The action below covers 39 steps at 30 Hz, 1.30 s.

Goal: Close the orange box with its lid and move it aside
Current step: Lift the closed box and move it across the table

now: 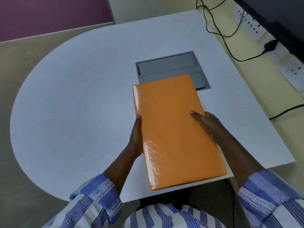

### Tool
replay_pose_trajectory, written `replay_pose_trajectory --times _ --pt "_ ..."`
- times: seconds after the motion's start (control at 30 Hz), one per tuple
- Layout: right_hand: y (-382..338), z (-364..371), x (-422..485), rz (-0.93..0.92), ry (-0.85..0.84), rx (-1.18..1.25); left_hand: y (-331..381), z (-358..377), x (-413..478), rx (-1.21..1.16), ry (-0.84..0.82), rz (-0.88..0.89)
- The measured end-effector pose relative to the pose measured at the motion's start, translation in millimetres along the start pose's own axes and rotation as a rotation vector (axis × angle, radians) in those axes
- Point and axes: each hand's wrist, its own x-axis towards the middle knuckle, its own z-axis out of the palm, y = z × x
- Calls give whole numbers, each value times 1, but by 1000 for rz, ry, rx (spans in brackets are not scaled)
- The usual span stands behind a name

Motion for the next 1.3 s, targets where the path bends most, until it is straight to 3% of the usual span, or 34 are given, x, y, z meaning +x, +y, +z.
replay_pose_trajectory --times 0.33,0.6,0.7,0.77,0.83,0.9,1.0,1.3 --pt "20 -152 30 9 121 -45 -59 142 56 66 -37 -45" --pt "40 -205 54 76 122 -72 -87 194 76 90 -36 -45" --pt "41 -199 58 -48 351 -396 -88 198 79 97 -41 -35" --pt "38 -183 49 -302 502 -606 -89 202 80 98 -65 -28" --pt "37 -159 35 -541 442 -721 -90 208 81 98 -71 -39" --pt "43 -133 25 -666 282 -848 -92 215 84 90 -62 -52" --pt "56 -117 23 -687 176 -1009 -96 228 91 107 -43 -37" --pt "67 -173 50 -674 223 -1121 -110 274 105 198 63 -118"
